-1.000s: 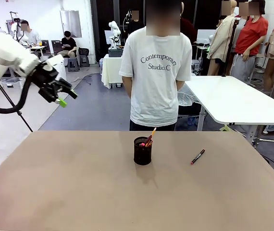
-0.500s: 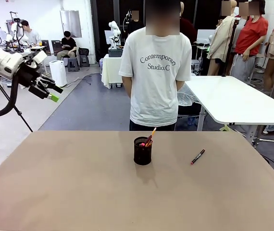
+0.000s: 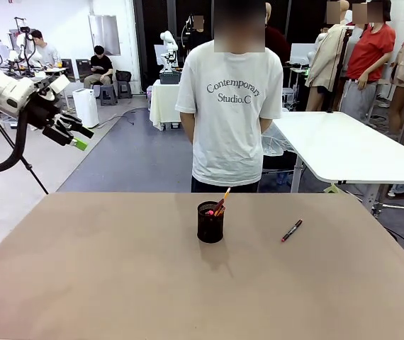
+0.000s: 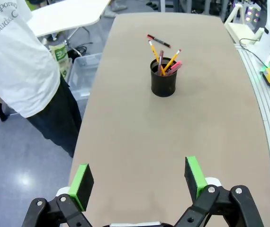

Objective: Place the pens into the pen holder.
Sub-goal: Pick up a writing instrument from the table and place it into the Pen holder.

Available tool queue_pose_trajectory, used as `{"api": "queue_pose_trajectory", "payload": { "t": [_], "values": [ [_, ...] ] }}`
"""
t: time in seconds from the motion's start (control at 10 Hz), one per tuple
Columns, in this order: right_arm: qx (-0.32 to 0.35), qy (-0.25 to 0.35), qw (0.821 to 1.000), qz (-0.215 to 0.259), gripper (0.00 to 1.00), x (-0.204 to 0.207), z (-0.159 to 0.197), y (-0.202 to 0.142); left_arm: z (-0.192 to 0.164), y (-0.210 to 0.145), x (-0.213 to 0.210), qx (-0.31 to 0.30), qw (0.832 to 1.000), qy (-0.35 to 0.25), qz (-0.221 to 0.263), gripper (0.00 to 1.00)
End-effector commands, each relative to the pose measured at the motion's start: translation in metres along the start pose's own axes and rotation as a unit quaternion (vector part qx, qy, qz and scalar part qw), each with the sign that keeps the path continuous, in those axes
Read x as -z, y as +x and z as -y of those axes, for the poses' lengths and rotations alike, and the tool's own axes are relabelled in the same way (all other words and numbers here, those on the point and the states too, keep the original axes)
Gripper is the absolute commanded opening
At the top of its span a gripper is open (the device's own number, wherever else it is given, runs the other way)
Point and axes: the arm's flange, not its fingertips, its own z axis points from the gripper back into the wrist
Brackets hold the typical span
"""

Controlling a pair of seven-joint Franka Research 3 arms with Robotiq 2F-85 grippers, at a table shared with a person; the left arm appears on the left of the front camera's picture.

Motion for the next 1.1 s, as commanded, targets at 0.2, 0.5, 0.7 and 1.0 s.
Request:
{"api": "queue_pose_trajectory", "payload": {
  "t": [0.2, 0.5, 0.7, 1.0],
  "values": [
    [0.003, 0.04, 0.999, -0.002, 1.0, 0.015, -0.009, 0.023, -0.001, 0.001, -0.001, 0.003, 1.0, 0.005, -0.001, 1.0],
    [0.098, 0.084, 0.989, -0.076, 1.0, 0.061, -0.007, 0.091, -0.001, 0.001, -0.001, 0.003, 1.0, 0.005, -0.001, 1.0],
    [0.159, 0.055, 0.978, -0.121, 1.0, 0.107, 0.004, 0.127, -0.001, 0.001, -0.001, 0.003, 1.0, 0.005, -0.001, 1.0],
    [0.297, -0.034, 0.938, -0.174, 1.0, 0.168, 0.027, 0.157, -0.001, 0.001, -0.001, 0.003, 1.0, 0.005, -0.001, 1.0]
  ]
}}
